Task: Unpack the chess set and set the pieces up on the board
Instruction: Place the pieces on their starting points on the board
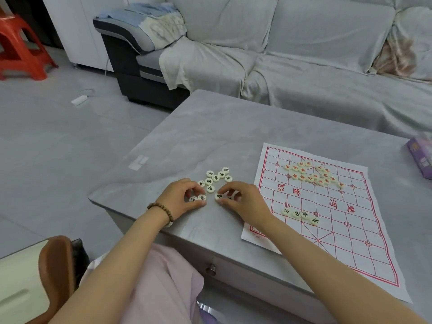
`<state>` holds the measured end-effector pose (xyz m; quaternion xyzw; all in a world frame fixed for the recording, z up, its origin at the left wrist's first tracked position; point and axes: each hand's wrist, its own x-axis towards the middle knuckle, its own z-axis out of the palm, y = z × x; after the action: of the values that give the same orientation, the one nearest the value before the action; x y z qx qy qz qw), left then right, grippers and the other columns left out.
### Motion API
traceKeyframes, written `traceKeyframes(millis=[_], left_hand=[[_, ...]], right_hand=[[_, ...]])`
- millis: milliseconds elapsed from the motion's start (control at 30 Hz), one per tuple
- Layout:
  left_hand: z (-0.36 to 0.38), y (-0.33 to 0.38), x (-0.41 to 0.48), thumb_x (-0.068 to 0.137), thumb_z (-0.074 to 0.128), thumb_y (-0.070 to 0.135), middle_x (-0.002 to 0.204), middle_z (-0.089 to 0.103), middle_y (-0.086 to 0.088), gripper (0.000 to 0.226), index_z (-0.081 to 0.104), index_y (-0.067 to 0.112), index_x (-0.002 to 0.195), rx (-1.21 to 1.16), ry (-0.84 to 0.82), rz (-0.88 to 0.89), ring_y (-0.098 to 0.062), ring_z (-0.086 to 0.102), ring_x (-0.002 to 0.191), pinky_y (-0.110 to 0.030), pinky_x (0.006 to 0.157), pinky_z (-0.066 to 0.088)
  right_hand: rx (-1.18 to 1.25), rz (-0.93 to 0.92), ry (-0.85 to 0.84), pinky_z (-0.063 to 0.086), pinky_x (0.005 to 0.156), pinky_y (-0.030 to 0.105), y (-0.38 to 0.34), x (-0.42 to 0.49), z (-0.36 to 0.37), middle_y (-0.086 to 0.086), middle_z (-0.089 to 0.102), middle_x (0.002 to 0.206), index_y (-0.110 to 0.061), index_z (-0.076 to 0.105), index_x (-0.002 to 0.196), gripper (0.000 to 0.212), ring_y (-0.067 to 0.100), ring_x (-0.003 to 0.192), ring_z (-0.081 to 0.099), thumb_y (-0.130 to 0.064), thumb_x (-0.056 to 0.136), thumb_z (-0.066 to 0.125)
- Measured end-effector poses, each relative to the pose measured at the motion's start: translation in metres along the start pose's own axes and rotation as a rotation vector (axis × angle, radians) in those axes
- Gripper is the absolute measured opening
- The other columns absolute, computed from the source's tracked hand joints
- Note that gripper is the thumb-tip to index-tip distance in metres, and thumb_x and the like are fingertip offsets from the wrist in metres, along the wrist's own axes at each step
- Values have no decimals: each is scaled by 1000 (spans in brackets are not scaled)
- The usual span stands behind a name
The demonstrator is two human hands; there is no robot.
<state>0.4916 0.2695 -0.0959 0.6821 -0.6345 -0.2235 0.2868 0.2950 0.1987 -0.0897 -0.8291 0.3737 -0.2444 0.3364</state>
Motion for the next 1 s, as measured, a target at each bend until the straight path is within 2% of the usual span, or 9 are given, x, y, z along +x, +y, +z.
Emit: traceKeyframes(millis=[133, 267, 400, 500, 600, 733, 867, 1000], left_hand=[[-1, 9, -2, 73, 78, 26, 85, 61, 1, 20, 71, 22, 92, 1, 18, -12, -5, 51, 66, -7, 65, 41], [13, 45, -3, 73, 77, 23, 88, 61, 0, 18, 71, 22, 90, -120, 51, 47, -16, 56, 71, -16, 69, 47], [53, 100, 6, 77, 73, 27, 89, 59, 8, 25, 70, 19, 101, -135, -101, 188, -3, 53, 73, -13, 73, 48], [87, 128, 15, 80, 70, 28, 99, 62, 4, 31, 67, 19, 109, -79, -204, 242, -5, 54, 78, -15, 75, 49], [111, 142, 18, 81, 69, 27, 102, 62, 3, 31, 66, 18, 111, -46, -261, 272, -5, 51, 79, -8, 72, 43], [122, 145, 24, 77, 74, 27, 95, 54, 8, 26, 63, 20, 99, -36, -238, 272, -9, 54, 82, -19, 78, 50], [120, 147, 34, 73, 76, 32, 88, 47, 9, 32, 49, 22, 88, 37, -207, 260, -8, 48, 72, -21, 72, 51], [117, 149, 46, 74, 75, 30, 80, 52, 4, 29, 51, 17, 84, 70, -247, 248, -12, 47, 68, -20, 66, 48]], right_hand=[[34, 13, 63, 47, 67, 17, 7, -16, -22, -15, 67, 83, -24, 70, 84, 11, 6, 72, 57, -13, 80, 72], [6, 81, 107, 51, 72, 17, 24, -45, -54, -16, 66, 87, -29, 68, 87, 14, 7, 78, 61, -17, 81, 71], [-68, 159, 163, 53, 72, 21, 50, -86, -89, -14, 66, 88, -36, 65, 85, 20, 10, 79, 61, -17, 80, 71], [-127, 186, 200, 54, 71, 26, 65, -115, -108, -13, 67, 87, -31, 68, 86, 19, 11, 77, 61, -15, 78, 73], [-169, 203, 183, 53, 73, 25, 74, -130, -119, -15, 66, 87, -28, 71, 86, 15, 8, 79, 61, -16, 78, 73], [-171, 181, 176, 49, 72, 17, 80, -133, -119, -16, 63, 89, -28, 71, 83, 11, 5, 79, 58, -18, 78, 74], [-143, 174, 187, 50, 68, 16, 81, -121, -117, -10, 60, 85, -24, 68, 79, 10, 7, 75, 57, -16, 77, 74], [-159, 179, 144, 50, 67, 19, 82, -107, -121, -11, 58, 83, -24, 63, 75, 16, 10, 74, 56, -13, 76, 75]])
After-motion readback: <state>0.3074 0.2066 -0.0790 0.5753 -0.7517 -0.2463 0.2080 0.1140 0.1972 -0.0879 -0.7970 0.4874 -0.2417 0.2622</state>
